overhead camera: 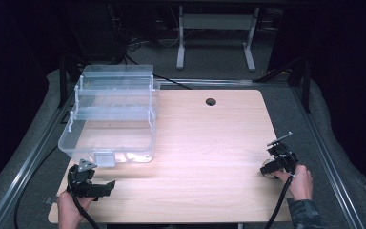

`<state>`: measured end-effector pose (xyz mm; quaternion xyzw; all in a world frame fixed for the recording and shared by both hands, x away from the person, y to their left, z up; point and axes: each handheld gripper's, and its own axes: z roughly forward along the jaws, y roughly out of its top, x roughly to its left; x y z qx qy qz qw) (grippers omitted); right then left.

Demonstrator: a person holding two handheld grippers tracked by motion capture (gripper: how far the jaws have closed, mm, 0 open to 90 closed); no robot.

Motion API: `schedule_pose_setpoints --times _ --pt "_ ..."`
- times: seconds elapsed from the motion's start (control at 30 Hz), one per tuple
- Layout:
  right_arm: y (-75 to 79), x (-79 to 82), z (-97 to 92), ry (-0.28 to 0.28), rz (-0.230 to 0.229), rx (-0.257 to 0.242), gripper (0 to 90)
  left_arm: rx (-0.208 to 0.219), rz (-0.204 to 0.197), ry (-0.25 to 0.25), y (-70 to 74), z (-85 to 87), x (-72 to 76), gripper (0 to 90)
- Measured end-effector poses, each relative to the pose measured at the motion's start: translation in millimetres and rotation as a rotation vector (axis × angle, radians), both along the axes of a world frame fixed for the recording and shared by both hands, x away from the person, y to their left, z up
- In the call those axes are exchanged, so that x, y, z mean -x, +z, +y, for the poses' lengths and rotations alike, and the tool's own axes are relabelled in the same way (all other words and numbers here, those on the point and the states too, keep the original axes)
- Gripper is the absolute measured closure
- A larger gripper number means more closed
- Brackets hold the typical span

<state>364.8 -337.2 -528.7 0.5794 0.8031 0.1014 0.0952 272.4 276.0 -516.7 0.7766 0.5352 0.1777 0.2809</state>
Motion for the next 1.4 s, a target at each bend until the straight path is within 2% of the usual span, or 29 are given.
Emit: schedule_pose_setpoints --times 0.07,0.17,0.33,0.4,0.43,0.47,0.5,0.6,0.67,0.73,0.77,0.87,0.93,1.0,1.03,1.1,1.2,1.33,1.4 --pt "-0.7 0.1 -0.5 -0.003 0.002 0.001 19.1 0.011 -0.004 -0.007 1.6 -0.6 0.2 0.6" --pt "1.4 0.7 -1.0 -0.003 0.000 -0.017 12.7 0.020 -0.014 -0.011 5.6 -1.9 0.7 0.6" --pt "17.9 9.2 2.9 0.001 -0.059 -0.061 7.2 0.015 -0.020 -0.020 12.3 -0.2 -0.5 0.4" --pt "22.8 13.0 6.2 0.010 -0.069 -0.071 5.6 0.013 -0.020 -0.018 15.7 1.8 -1.8 0.4" --pt "22.8 13.0 6.2 0.010 -0.069 -0.071 5.6 0.014 -0.021 -0.016 17.9 3.0 -2.5 0.4" --pt "25.0 15.3 8.9 0.005 -0.086 -0.050 5.1 0.022 -0.025 -0.019 20.3 4.4 -3.1 0.4" --pt "28.7 19.0 12.0 0.010 -0.092 -0.080 1.7 0.031 -0.025 -0.020 23.1 5.6 -3.6 0.4" --pt "31.5 23.7 17.3 0.004 -0.108 -0.074 0.0 0.041 -0.041 -0.025 33.1 7.7 -4.7 0.3" --pt "33.6 29.2 21.1 0.024 -0.121 -0.117 0.0 0.042 -0.051 -0.031 39.4 9.2 -6.3 0.3" --pt "34.8 36.5 27.1 0.017 -0.152 -0.098 0.0 0.035 -0.058 -0.027 44.1 10.5 -8.8 0.3" --pt "35.2 40.1 28.5 0.026 -0.158 -0.128 0.0 0.030 -0.062 -0.027 46.9 11.4 -10.4 0.3" --pt "35.7 51.5 32.8 0.028 -0.187 -0.174 0.0 0.020 -0.066 -0.029 51.7 13.7 -14.6 0.3" --pt "35.0 58.7 36.0 0.020 -0.208 -0.181 0.0 0.021 -0.067 -0.026 54.7 16.3 -18.2 0.3" --pt "32.9 65.5 39.6 0.023 -0.208 -0.185 0.0 0.022 -0.073 -0.020 57.6 19.5 -21.9 0.3" --pt "32.5 68.0 41.3 0.009 -0.220 -0.156 0.0 0.025 -0.071 -0.014 58.7 21.3 -24.1 0.3" --pt "30.9 73.1 41.8 0.010 -0.230 -0.187 0.0 0.027 -0.064 -0.010 60.6 25.8 -29.1 0.2" --pt "29.9 78.9 44.4 -0.014 -0.246 -0.142 0.0 0.022 -0.067 0.006 64.2 34.7 -36.6 0.2" --pt "30.9 84.8 47.0 -0.023 -0.267 -0.140 0.0 0.037 -0.062 0.034 68.6 49.7 -49.2 0.2" --pt "30.8 87.3 48.2 -0.019 -0.278 -0.153 0.0 0.067 -0.047 0.032 69.6 56.6 -56.7 0.3"
